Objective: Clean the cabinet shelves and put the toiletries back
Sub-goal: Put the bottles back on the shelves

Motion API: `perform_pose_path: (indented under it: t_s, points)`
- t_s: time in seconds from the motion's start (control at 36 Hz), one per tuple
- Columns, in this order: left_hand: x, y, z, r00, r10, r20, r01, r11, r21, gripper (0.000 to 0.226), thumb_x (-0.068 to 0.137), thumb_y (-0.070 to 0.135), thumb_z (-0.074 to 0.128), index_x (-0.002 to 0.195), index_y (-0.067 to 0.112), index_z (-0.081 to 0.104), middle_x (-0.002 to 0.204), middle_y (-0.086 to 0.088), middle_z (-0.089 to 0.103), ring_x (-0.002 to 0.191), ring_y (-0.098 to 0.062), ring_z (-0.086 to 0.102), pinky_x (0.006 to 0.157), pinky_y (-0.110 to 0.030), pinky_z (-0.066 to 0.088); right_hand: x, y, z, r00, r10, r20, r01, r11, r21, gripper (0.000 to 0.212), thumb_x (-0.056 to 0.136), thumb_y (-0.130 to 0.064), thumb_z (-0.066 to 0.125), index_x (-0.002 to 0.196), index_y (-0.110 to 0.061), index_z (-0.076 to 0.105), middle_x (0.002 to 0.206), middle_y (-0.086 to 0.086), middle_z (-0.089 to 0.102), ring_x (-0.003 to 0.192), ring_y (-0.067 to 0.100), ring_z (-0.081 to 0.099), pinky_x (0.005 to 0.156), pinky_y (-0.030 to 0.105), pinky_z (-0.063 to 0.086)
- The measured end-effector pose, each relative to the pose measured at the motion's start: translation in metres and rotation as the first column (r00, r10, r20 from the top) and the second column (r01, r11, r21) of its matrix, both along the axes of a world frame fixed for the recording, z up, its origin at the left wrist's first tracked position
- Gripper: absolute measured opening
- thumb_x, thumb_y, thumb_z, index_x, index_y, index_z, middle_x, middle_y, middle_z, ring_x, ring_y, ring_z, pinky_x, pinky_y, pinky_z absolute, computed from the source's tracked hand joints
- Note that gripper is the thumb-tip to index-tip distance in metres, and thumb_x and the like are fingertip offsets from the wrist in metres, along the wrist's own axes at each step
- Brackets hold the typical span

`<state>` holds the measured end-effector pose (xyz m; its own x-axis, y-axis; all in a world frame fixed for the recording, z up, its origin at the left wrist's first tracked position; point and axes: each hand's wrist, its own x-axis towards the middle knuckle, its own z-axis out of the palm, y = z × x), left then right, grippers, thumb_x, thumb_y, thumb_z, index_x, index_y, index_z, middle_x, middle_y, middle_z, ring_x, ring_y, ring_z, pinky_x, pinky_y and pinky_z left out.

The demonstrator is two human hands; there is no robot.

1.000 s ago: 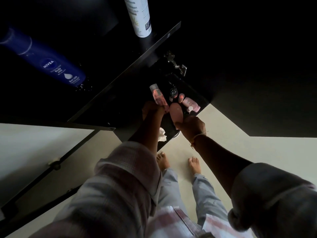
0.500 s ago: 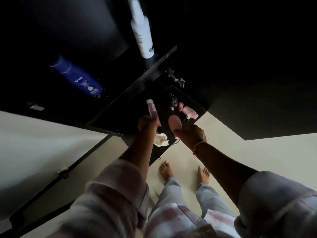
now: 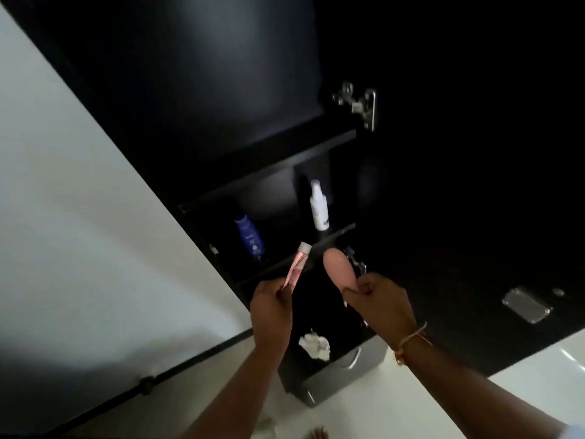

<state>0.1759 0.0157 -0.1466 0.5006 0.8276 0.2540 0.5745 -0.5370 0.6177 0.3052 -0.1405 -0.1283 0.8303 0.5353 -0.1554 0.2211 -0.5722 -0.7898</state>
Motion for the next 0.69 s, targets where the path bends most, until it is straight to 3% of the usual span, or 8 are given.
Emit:
perform_pose_path:
  t_s: [0.06,0.11,0.19,0.25,0.39,0.56,0.61,0.69]
  points:
    - [-0.002,0.0,0.025,0.996,-0.001,0.088,-0.005,0.997,0.073,0.012,0.087,0.007,0.065,0.096,0.01,0.072,0.087,-0.003,0.065,0.08,-0.019,0.061,0.072,-0.015,0.036,0.002,0.002,0.023,0.999,-0.015,0.045,0.011,0.997,0.082,0.027,0.072,-0.043,0.073,0.078,-0.018,0.064,0.068,-0.007,0.067,0.064,0.008,0.063,0.066,0.031,0.053]
    - [-0.004,0.001,0.047,0.989,0.001,0.146,-0.022,0.989,0.144,0.013,0.088,0.007,0.065,0.099,0.01,0.072,0.09,-0.002,0.064,0.081,-0.02,0.061,0.074,-0.017,0.038,0.005,0.006,0.046,0.995,-0.021,0.098,0.007,0.989,0.147,0.024,0.071,-0.038,0.076,0.079,-0.018,0.065,0.071,-0.008,0.067,0.067,0.007,0.063,0.067,0.029,0.052]
    - [-0.008,0.006,0.077,0.981,-0.017,0.193,-0.038,0.961,0.276,0.014,0.089,0.009,0.065,0.101,0.012,0.072,0.095,-0.004,0.065,0.084,-0.022,0.059,0.075,-0.025,0.043,0.013,0.015,0.076,0.984,-0.043,0.174,0.003,0.974,0.224,0.022,0.069,-0.036,0.078,0.079,-0.021,0.065,0.072,-0.011,0.067,0.067,0.0,0.061,0.059,0.009,0.043]
    - [-0.01,0.008,0.098,0.975,-0.02,0.223,-0.061,0.935,0.35,0.016,0.09,0.009,0.065,0.103,0.014,0.073,0.096,-0.002,0.065,0.085,-0.022,0.057,0.075,-0.023,0.042,0.02,0.022,0.093,0.969,-0.065,0.239,0.001,0.966,0.257,0.023,0.067,-0.039,0.077,0.079,-0.024,0.064,0.073,-0.012,0.067,0.067,-0.001,0.061,0.055,0.007,0.041]
    - [-0.008,0.029,0.148,0.949,-0.084,0.304,-0.084,0.862,0.5,0.017,0.092,0.01,0.061,0.104,0.011,0.073,0.082,-0.001,0.062,0.076,-0.015,0.052,0.073,-0.017,0.035,0.043,0.043,0.136,0.892,-0.097,0.441,-0.026,0.964,0.265,0.031,0.066,-0.052,0.068,0.078,-0.023,0.062,0.075,-0.005,0.065,0.068,0.014,0.063,0.062,0.03,0.053]
    - [0.009,0.062,0.179,0.993,0.022,0.113,-0.09,0.76,0.644,0.033,0.087,0.006,0.064,0.12,0.01,0.067,0.104,-0.006,0.064,0.096,-0.028,0.052,0.078,-0.03,0.049,0.072,0.076,0.184,0.756,-0.031,0.654,-0.05,0.993,0.105,0.033,0.071,-0.047,0.059,0.086,-0.019,0.065,0.085,0.006,0.065,0.078,0.033,0.065,0.064,0.031,0.048]
    - [0.014,0.068,0.187,0.997,0.062,0.051,-0.08,0.74,0.668,0.032,0.087,0.008,0.063,0.119,0.011,0.068,0.1,-0.007,0.064,0.092,-0.03,0.053,0.07,-0.037,0.054,0.078,0.088,0.194,0.694,-0.011,0.72,-0.029,0.999,0.044,0.036,0.076,-0.049,0.055,0.089,-0.017,0.066,0.089,0.009,0.066,0.081,0.036,0.066,0.065,0.032,0.047]
    - [0.02,0.078,0.195,0.99,0.129,-0.052,-0.056,0.713,0.699,0.034,0.085,0.011,0.064,0.118,0.016,0.068,0.09,-0.007,0.059,0.083,-0.029,0.052,0.06,-0.034,0.051,0.083,0.103,0.205,0.634,0.032,0.773,-0.027,0.999,-0.019,0.041,0.084,-0.054,0.051,0.091,-0.017,0.067,0.093,0.01,0.066,0.086,0.036,0.066,0.069,0.034,0.05]
